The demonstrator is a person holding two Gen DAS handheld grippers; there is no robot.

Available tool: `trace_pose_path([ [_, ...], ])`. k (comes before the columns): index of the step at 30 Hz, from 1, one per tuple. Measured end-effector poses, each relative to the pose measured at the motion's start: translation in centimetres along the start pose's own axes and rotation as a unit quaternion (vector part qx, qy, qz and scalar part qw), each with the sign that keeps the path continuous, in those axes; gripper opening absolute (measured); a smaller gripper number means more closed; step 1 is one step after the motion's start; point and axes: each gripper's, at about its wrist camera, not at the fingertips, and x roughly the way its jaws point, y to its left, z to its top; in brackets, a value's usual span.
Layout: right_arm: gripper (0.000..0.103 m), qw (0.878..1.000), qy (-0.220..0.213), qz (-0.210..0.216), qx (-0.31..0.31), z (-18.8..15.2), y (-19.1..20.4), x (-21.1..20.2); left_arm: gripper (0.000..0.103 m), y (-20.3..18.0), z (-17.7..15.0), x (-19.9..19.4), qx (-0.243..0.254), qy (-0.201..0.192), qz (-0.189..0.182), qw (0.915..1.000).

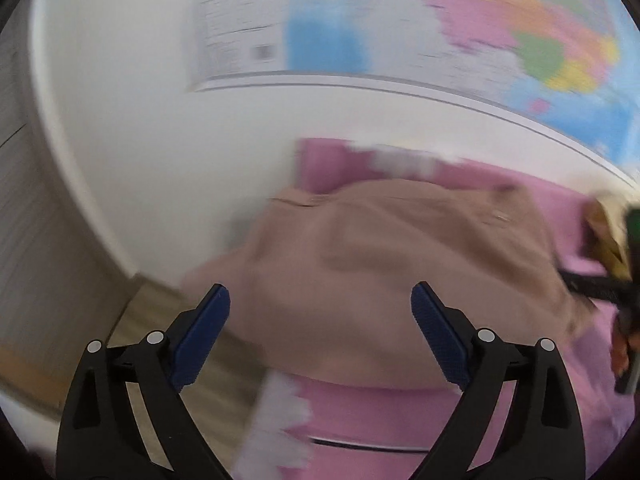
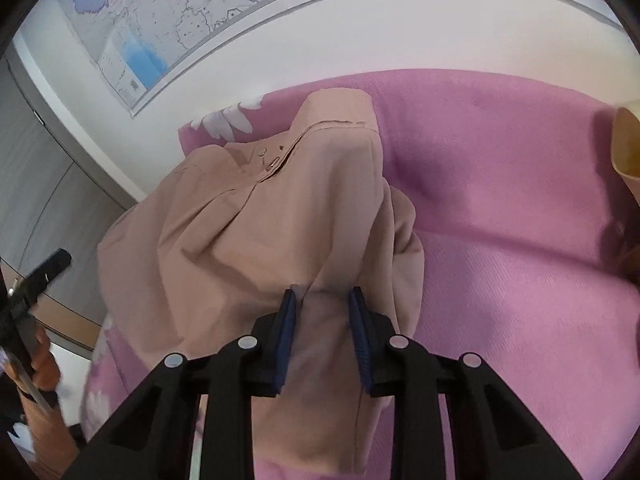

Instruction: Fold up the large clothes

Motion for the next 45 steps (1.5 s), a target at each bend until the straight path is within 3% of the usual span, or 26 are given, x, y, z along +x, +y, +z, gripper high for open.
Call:
trace_pose_path([
  [3,0.031,1.0,-0.014,0.018,-0.003,-0.1,0.2,-2.0,0.091,-3.3,-0.8,0.3,0.025,0.004,-0.037,0.999],
  [9,0.034,0.997,-0.057,0.017,-0.052,-2.1,2.1,-5.5,0.091,-9.1,-1.9,1.3,0.071,-0.001,-0.031,0.997],
  [15,0.036,0.992,-0.063,-0.01,-0.113,-3.4,4.6,-4.9,0.098,-12.6,-2.6,2.2,0.073,-0.005,0.019,0.9972],
  [18,0.048,0.987,-0.061,-0.043,-0.141,-4.3,5.2,-3.8,0.098,-13.1,-2.9,2.2,0.067,-0.003,0.039,0.9969],
  [22,0.053,0.983,-0.065,-0.066,-0.159,-5.3,5.6,-3.1,0.098,-12.9,-3.5,2.2,0.04,0.008,0.056,0.9976],
  [25,0.062,0.982,-0.071,-0.062,-0.162,-5.7,5.8,-3.8,0.098,-12.8,-3.8,1.7,0.024,0.009,0.059,0.9979],
  [27,0.062,0.98,-0.076,-0.065,-0.17,-6.0,6.1,-4.0,0.098,-12.8,-4.0,1.4,0.02,0.007,0.064,0.9978],
  [39,0.094,0.978,-0.118,-0.056,-0.16,-9.3,7.7,-7.9,0.098,-12.6,-6.3,-2.3,-0.011,0.007,0.104,0.9945],
  [45,0.096,0.975,-0.121,-0.06,-0.175,-11.6,8.8,-9.2,0.098,-12.9,-8.3,-3.9,-0.017,0.012,0.113,0.9934],
])
